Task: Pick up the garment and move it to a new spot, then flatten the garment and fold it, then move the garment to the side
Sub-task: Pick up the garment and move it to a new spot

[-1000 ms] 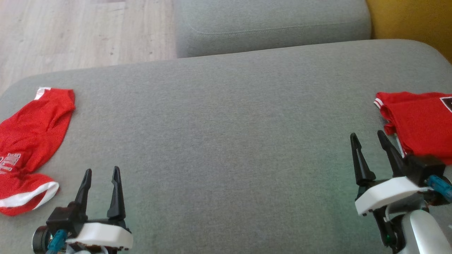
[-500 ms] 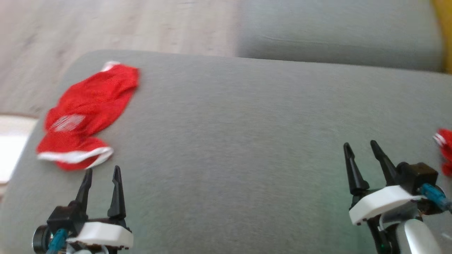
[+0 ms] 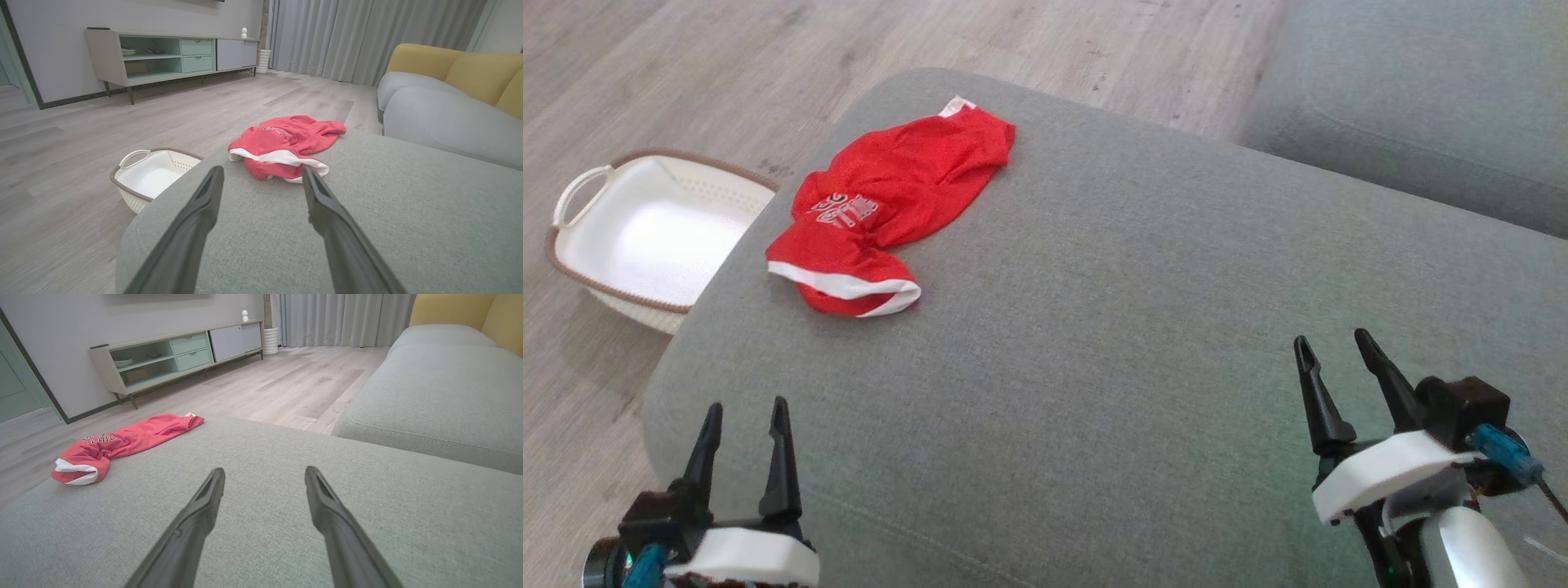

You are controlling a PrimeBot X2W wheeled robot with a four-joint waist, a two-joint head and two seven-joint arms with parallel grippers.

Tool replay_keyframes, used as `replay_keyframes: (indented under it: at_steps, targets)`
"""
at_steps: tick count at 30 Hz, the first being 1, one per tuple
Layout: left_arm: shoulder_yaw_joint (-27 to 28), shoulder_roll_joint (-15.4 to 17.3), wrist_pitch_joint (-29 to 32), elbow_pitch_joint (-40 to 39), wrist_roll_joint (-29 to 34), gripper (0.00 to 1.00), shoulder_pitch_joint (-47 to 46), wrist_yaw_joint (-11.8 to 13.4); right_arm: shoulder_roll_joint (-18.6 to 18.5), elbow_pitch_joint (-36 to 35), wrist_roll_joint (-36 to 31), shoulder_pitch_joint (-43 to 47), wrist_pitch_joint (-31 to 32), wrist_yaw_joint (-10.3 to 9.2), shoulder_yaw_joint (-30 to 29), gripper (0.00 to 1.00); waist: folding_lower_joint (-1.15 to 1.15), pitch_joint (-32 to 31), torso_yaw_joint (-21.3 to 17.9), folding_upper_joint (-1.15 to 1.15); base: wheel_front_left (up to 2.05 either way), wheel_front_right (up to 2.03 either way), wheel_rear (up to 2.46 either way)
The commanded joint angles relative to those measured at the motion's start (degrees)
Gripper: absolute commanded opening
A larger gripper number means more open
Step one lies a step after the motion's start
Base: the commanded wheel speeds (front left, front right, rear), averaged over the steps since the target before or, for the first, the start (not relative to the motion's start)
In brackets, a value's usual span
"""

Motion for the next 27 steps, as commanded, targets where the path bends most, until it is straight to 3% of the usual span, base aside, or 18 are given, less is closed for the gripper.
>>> replay_keyframes:
  at_steps: [1,9,15,21,27]
  targets:
    - [2.7,1.4,-0.1,-2.0,-0.6,1.0,-2.3,0.6,-0.1,-1.7,-0.3,-2.4,-0.6,0.39,1.2,1.0,0.0,0.3,0.3,0.0,0.0,0.0,0.0]
    - [5.0,2.1,1.2,-4.9,-3.9,1.0,-4.8,-0.5,-0.3,-1.9,-0.2,-2.4,-0.5,0.39,0.9,1.0,0.0,1.5,-0.1,0.0,0.0,0.0,0.0]
    - [8.8,4.5,10.0,-6.9,-9.6,1.0,-17.1,-1.3,-1.6,-4.3,-0.9,-3.7,0.4,0.39,0.3,1.0,0.0,6.0,-0.9,0.0,0.0,0.0,0.0]
    - [10.7,10.3,21.4,0.4,-12.4,1.0,-29.6,-1.4,-3.0,-8.2,-1.5,-8.0,2.8,0.39,2.6,1.0,0.0,15.1,-6.8,0.0,0.0,0.0,0.0]
    - [12.6,14.9,31.0,9.3,-16.3,1.0,-35.7,-2.5,-5.1,-11.5,-1.8,-12.0,4.2,0.39,4.4,1.0,0.0,24.0,-13.5,0.0,0.0,0.0,0.0]
